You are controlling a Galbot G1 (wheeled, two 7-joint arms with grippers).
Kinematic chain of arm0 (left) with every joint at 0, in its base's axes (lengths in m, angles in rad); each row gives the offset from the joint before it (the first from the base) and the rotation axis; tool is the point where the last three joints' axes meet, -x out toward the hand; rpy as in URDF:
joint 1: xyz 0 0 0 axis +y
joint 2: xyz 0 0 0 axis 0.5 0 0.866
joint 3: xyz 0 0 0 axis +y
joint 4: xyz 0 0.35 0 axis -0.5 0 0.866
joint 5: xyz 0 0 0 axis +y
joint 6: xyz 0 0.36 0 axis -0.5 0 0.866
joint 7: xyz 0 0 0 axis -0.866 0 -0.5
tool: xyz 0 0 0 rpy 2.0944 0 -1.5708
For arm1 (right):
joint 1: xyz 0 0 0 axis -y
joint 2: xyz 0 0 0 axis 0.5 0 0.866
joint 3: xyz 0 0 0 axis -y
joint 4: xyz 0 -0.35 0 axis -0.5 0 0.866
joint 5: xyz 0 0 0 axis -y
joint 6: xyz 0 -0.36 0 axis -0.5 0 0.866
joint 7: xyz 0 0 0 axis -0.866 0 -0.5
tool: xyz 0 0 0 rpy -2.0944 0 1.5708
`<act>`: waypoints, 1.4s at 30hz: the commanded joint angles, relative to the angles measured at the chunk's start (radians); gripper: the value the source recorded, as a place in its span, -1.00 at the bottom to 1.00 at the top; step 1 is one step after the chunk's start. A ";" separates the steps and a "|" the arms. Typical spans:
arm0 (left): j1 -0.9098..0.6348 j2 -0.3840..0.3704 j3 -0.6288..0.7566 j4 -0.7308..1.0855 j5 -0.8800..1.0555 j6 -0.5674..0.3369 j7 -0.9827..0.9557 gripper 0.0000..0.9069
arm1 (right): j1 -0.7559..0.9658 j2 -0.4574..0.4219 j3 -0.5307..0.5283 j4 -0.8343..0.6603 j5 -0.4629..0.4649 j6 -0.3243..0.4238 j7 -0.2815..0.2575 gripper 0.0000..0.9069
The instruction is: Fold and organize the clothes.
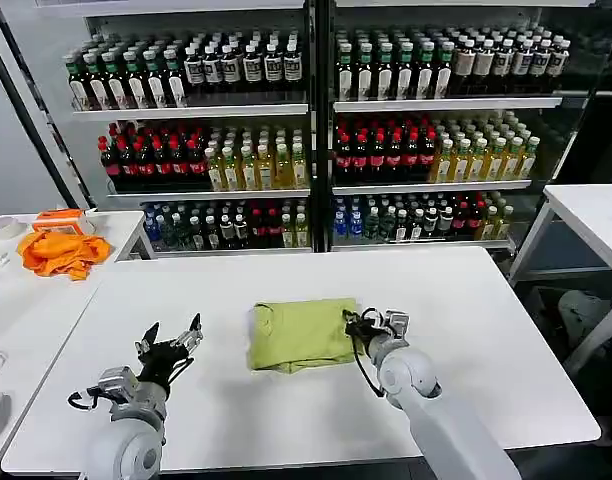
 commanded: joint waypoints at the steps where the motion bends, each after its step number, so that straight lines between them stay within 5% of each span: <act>1: 0.028 -0.001 0.001 -0.019 0.027 -0.007 0.005 1.00 | -0.060 -0.042 0.012 0.074 -0.314 0.164 -0.102 1.00; 5: 0.052 -0.008 0.020 -0.040 0.094 -0.025 0.013 1.00 | -0.185 -0.078 0.057 0.155 -0.533 0.298 -0.078 1.00; 9: 0.074 -0.015 0.033 -0.054 0.132 -0.036 0.017 1.00 | -0.303 -0.095 0.102 0.237 -0.619 0.359 -0.062 1.00; 13: 0.093 -0.023 0.032 -0.076 0.136 -0.037 0.017 1.00 | -0.402 -0.105 0.151 0.329 -0.607 0.413 -0.067 1.00; 24: 0.177 -0.043 0.054 -0.131 0.216 -0.070 0.025 1.00 | -0.594 -0.100 0.258 0.523 -0.591 0.404 -0.092 1.00; 42: 0.273 -0.040 -0.009 -0.184 0.179 -0.062 0.082 1.00 | -0.591 -0.101 0.279 0.509 -0.554 0.365 -0.123 1.00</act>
